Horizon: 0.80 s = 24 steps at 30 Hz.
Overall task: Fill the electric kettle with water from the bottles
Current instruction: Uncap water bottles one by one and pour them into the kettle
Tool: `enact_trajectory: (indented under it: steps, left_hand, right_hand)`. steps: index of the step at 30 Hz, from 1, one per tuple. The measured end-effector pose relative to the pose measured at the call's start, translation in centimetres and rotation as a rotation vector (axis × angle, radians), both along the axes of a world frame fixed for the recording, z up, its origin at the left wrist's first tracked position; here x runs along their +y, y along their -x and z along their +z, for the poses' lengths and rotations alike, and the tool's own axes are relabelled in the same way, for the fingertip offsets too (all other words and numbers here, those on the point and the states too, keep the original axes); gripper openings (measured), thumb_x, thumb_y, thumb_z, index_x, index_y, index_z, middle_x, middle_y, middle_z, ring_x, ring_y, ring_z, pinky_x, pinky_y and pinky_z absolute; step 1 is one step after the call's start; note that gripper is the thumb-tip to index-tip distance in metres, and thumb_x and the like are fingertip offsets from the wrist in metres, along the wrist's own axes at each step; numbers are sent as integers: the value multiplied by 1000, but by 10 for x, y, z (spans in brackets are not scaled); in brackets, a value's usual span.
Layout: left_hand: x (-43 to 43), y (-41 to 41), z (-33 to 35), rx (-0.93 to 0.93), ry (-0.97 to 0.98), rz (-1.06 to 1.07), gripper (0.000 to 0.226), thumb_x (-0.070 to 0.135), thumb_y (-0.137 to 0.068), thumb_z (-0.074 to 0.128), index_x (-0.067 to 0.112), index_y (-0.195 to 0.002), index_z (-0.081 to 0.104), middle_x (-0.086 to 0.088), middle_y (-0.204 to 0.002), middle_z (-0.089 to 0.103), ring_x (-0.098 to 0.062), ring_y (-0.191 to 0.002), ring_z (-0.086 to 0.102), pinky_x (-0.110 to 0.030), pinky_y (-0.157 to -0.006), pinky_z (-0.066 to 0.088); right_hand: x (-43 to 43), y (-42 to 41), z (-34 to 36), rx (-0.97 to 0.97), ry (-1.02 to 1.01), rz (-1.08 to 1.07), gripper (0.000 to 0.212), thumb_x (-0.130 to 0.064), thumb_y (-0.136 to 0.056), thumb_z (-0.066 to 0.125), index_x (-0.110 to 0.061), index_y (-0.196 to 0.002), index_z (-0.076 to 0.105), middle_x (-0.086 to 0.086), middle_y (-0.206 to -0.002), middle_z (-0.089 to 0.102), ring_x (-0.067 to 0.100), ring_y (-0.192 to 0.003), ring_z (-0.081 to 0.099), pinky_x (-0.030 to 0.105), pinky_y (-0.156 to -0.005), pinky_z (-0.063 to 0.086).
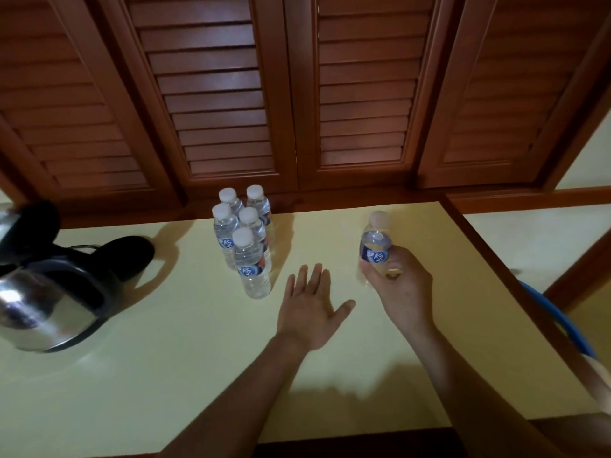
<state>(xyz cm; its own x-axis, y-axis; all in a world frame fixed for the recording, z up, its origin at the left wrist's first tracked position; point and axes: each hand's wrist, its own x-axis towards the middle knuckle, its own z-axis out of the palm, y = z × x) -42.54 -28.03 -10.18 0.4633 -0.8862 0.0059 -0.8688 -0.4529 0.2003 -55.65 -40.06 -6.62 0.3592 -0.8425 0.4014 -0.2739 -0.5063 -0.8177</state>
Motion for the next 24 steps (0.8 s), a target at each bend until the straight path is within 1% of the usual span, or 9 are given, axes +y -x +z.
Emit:
enact_trajectory:
  steps: [2, 5, 7, 9, 12, 16, 19, 23, 24]
  left_hand:
    - [-1, -1, 0, 0, 6, 15, 92, 79, -93, 12, 19, -162, 7, 2, -170, -2, -22, -156, -14, -44, -126, -7]
    - [-2, 0, 0, -6, 14, 38, 93, 82, -91, 12, 22, -162, 7, 5, -170, -4, -20, -155, -16, -42, -126, -8]
    - [-3, -1, 0, -10, 13, 44, 93, 82, -90, 12, 23, -162, 7, 6, -170, -3, -19, -155, -16, -41, -126, -8]
    - [-3, -1, 1, -14, 6, 54, 93, 83, -90, 12, 24, -162, 7, 6, -170, -4, -19, -155, -16, -41, -126, -8]
    - [-4, -1, 2, -13, -1, 65, 94, 83, -89, 12, 25, -162, 7, 7, -170, -4, -18, -155, -17, -41, -126, -8]
    - [-4, -2, 2, -10, 3, 67, 94, 84, -89, 12, 25, -162, 8, 8, -170, -4, -17, -155, -17, -42, -126, -7]
    - [-4, -1, 3, -8, 12, 66, 94, 83, -89, 14, 24, -162, 10, 7, -170, -2, -18, -155, -16, -42, -126, -7]
    - [-3, -1, 4, 0, 23, 66, 94, 83, -89, 15, 24, -162, 9, 7, -170, -2, -18, -155, -16, -41, -126, -8]
    - [-3, -1, 4, 2, 24, 64, 94, 83, -89, 15, 24, -162, 9, 7, -170, -3, -17, -155, -17, -41, -126, -8]
  right_hand:
    - [-11, -12, -9, -8, 23, -2, 26, -36, -79, 79, -24, -98, 65, -15, -82, 63, 2, -75, 59, 11, -62, 39]
    - [-27, -28, -19, -8, 47, -7, 29, -38, -81, 77, -22, -103, 66, -12, -94, 66, 6, -78, 59, 17, -66, 43]
    - [-42, -38, -23, 7, 54, -15, 31, -39, -82, 75, -20, -105, 66, -9, -97, 67, 8, -77, 59, 14, -65, 41]
    - [-55, -49, -23, 45, 65, -23, 33, -41, -83, 74, -17, -104, 66, -6, -97, 67, 9, -75, 57, 7, -63, 35]
    - [-68, -66, -19, 87, 86, -6, 33, -41, -83, 73, -14, -101, 65, -2, -94, 67, 11, -75, 57, 5, -62, 31]
    - [-78, -86, -13, 123, 66, 18, 34, -38, -83, 75, -13, -103, 65, -2, -93, 65, 14, -76, 58, 11, -61, 32]
    - [-88, -95, -13, 121, 37, 30, 34, -38, -81, 77, -13, -101, 65, 1, -92, 67, 17, -77, 60, 20, -61, 35]
    - [-94, -100, -13, 141, 34, 35, 35, -39, -80, 77, -13, -99, 64, 2, -90, 67, 18, -74, 59, 19, -58, 35]
    - [-95, -101, -14, 157, 30, 40, 36, -40, -80, 77, -13, -99, 64, 3, -90, 67, 19, -75, 60, 20, -58, 35]
